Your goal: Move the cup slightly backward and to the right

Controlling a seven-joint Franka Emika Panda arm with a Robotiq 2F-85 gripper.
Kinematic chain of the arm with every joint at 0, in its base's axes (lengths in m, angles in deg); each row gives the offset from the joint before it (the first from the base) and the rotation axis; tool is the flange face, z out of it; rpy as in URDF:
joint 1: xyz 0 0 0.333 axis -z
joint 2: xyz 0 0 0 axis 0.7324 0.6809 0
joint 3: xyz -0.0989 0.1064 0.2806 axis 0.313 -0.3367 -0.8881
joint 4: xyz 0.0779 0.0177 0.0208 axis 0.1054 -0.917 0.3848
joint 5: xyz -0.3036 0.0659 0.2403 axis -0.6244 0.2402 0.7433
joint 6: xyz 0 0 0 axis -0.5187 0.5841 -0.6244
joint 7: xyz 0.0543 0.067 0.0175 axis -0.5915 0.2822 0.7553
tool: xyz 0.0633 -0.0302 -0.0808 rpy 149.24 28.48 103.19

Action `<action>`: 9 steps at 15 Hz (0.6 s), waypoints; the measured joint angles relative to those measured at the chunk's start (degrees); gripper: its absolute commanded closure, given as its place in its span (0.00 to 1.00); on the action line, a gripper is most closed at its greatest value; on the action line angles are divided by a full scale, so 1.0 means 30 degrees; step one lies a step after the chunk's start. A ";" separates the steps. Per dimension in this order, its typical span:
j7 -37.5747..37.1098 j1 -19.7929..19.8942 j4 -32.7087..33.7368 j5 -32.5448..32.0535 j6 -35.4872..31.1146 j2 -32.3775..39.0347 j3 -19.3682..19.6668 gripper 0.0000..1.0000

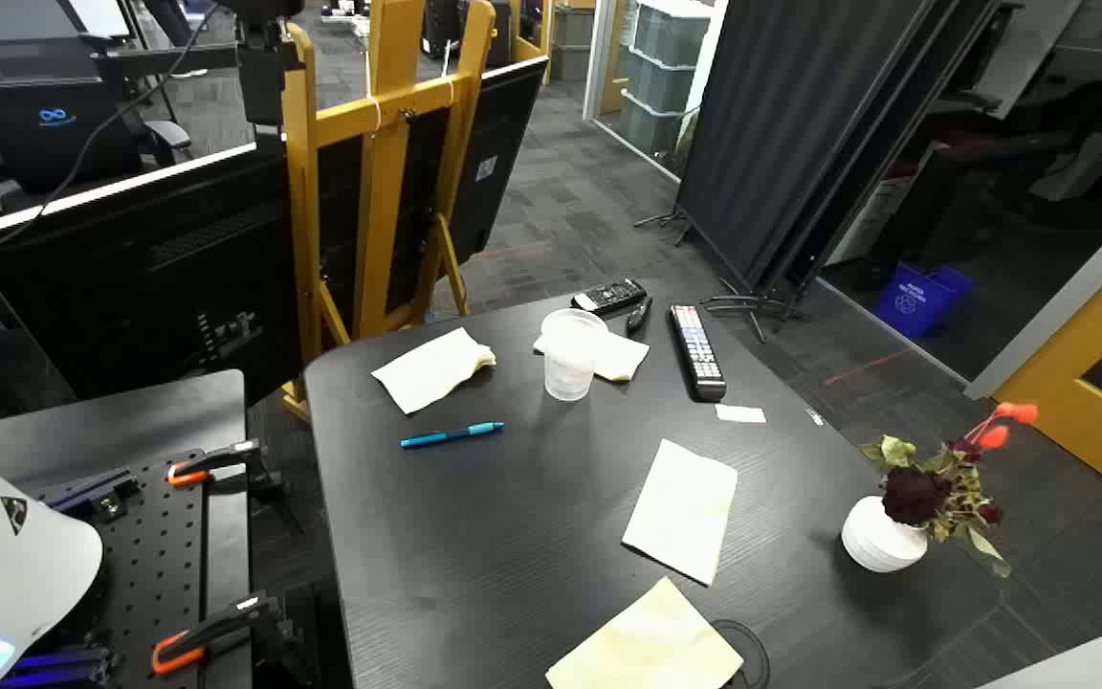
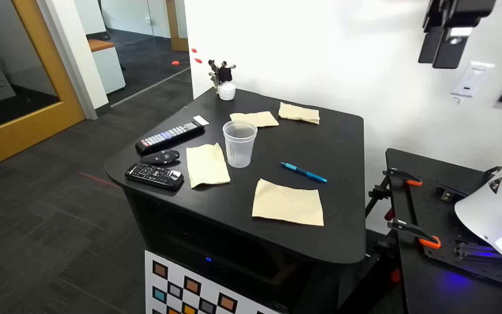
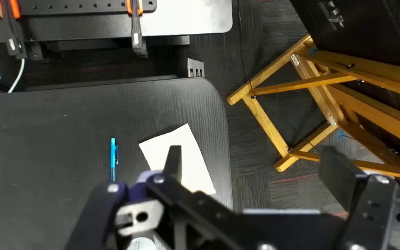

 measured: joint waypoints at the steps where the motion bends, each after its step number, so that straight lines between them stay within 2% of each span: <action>1: 0.0000 0.0000 0.0000 0.0000 0.0000 0.0000 0.0000 0.00; 9: -0.0530 0.0306 0.0008 -0.0177 -0.0696 0.0147 -0.0067 0.00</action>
